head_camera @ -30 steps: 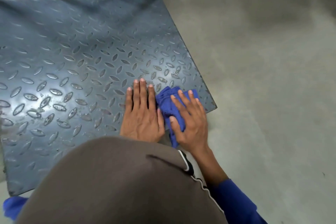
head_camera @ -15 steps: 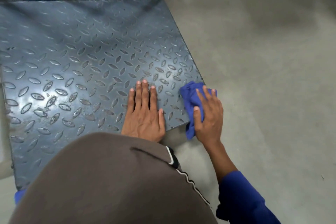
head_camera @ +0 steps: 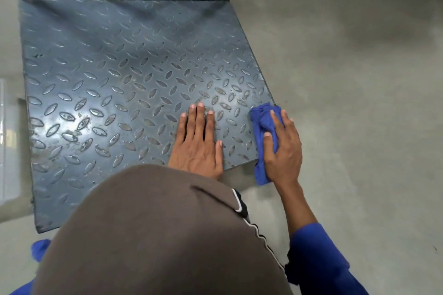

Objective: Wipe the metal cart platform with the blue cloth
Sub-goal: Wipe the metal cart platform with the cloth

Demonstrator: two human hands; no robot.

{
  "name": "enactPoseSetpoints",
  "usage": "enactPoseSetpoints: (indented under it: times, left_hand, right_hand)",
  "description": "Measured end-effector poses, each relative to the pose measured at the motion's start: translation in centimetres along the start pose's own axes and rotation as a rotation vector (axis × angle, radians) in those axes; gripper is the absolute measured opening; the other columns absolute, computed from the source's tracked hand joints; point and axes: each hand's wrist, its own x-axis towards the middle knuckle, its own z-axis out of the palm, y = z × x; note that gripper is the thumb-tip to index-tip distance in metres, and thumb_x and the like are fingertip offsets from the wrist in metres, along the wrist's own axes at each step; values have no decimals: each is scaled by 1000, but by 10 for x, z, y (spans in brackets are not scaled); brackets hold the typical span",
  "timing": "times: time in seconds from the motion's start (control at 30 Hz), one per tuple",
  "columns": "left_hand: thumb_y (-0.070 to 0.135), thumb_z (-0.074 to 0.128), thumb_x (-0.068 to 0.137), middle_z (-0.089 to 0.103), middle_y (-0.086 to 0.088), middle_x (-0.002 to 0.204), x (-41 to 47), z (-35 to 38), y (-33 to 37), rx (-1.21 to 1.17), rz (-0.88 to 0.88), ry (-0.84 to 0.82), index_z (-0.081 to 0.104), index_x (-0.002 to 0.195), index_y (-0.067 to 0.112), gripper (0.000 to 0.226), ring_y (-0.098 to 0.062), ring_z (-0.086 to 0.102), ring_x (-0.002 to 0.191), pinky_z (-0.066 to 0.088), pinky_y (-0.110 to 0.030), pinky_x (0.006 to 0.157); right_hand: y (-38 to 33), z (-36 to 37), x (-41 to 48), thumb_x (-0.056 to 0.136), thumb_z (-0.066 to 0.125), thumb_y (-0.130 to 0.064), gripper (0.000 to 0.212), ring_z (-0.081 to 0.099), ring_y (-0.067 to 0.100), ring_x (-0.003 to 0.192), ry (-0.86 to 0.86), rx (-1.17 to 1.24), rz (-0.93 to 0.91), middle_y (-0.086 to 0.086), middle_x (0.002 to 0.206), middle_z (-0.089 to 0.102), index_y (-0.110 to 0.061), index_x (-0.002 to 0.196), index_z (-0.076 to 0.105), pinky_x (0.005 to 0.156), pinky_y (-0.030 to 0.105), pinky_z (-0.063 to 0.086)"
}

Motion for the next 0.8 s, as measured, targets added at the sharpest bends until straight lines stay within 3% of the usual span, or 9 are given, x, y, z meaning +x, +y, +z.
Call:
enactPoseSetpoints:
  times: [0.1, 0.23, 0.33, 0.47, 0.63, 0.7, 0.8]
  left_hand:
    - [44, 21, 109, -1, -24, 179, 1, 2, 1, -13, -3, 24, 10, 171, 2, 76, -36, -6, 168, 6, -56, 135]
    - [41, 25, 108, 6, -24, 179, 2, 7, 1, -10, -10, 47, 16, 170, 0, 75, -37, 0, 168, 8, -56, 135]
    - [42, 25, 109, 4, -23, 179, 0, 6, 0, -3, -3, 56, 14, 171, 2, 75, -37, -1, 168, 8, -56, 135]
    - [44, 22, 110, -2, -22, 179, -1, 7, -1, 7, -1, 42, 9, 171, 3, 75, -36, -6, 168, 6, -56, 135]
    - [44, 23, 109, 2, -22, 180, 0, 9, 1, 5, -29, 55, 13, 171, 2, 75, -36, -2, 168, 8, -56, 135]
    - [44, 19, 109, -4, -23, 179, -2, 6, 3, 8, -28, 13, 8, 171, 3, 76, -36, -7, 168, 5, -57, 135]
    - [48, 15, 110, -12, -25, 178, 4, 3, 6, 8, -12, -47, 2, 171, 4, 77, -37, -14, 167, 0, -60, 134]
  right_hand:
    - [-25, 8, -19, 110, 40, -43, 58, 23, 29, 165, 8, -72, 60, 2, 176, 32, -27, 165, 42, 131, 52, 26]
    - [-46, 17, -39, 109, 35, -48, 62, 12, 24, 168, -140, -103, -87, -1, 179, 24, -29, 168, 36, 135, 46, 15]
    - [-26, 6, -9, 106, 35, -52, 66, 16, 28, 167, -169, -147, -45, 0, 179, 24, -33, 169, 32, 133, 50, 23]
    - [-17, -6, 33, 110, 37, -56, 63, 38, 28, 158, -211, -73, 204, -2, 178, 24, -44, 170, 20, 121, 50, 39]
    - [-28, -8, -16, 110, 36, -56, 67, 48, 39, 144, -154, -91, 288, 10, 172, 28, -37, 171, 15, 117, 54, 45]
    - [-28, -6, -20, 110, 35, -56, 69, 49, 42, 143, -141, -91, 341, 13, 169, 29, -36, 171, 13, 117, 57, 44]
    - [-35, 5, 18, 108, 33, -61, 72, 38, 46, 150, -209, -211, 401, 15, 165, 39, -35, 172, 10, 126, 58, 28]
